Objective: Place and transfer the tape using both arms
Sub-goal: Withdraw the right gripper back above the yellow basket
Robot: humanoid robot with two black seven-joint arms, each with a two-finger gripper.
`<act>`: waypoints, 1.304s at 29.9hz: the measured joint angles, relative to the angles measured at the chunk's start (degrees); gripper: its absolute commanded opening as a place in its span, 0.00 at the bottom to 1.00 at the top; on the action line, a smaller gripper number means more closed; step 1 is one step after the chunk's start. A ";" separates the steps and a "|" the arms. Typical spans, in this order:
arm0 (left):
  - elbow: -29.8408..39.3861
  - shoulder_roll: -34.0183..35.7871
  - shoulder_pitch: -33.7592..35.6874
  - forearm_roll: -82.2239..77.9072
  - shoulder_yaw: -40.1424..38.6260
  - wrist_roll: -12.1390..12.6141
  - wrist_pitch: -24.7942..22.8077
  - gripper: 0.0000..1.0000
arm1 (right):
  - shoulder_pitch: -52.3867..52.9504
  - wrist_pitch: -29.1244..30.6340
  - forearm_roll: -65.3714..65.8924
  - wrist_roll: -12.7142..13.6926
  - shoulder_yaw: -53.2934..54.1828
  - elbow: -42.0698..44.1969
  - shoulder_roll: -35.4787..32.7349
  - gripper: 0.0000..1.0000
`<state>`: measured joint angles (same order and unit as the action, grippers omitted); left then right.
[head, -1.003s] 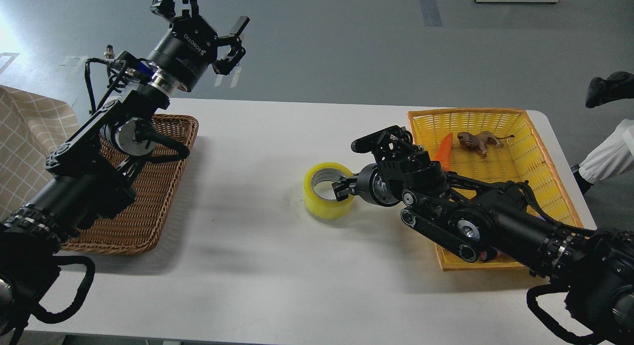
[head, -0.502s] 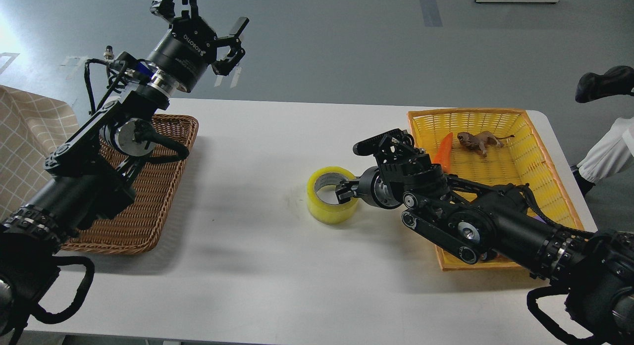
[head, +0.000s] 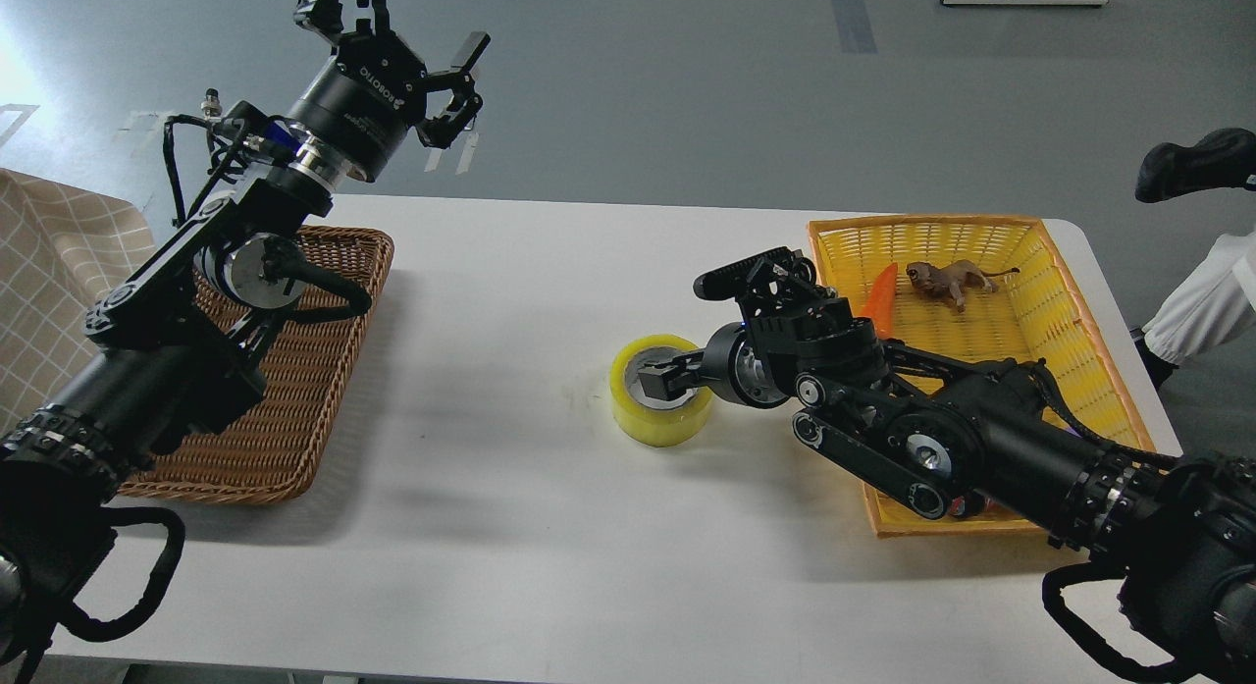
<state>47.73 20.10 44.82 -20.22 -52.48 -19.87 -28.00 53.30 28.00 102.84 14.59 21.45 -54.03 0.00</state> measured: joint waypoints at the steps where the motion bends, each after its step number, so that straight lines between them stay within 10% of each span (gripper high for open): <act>1: 0.00 -0.02 0.00 0.00 0.00 0.00 0.00 0.98 | 0.10 0.00 0.00 0.00 0.15 -0.50 -0.02 0.90; 39: -0.09 0.59 0.40 0.00 0.00 0.00 0.00 0.98 | -11.82 0.00 -5.58 -3.24 39.42 -25.52 -20.77 0.98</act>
<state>47.63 20.69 45.22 -20.21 -52.47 -19.87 -28.00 41.48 28.00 97.26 11.35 60.87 -79.55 -20.77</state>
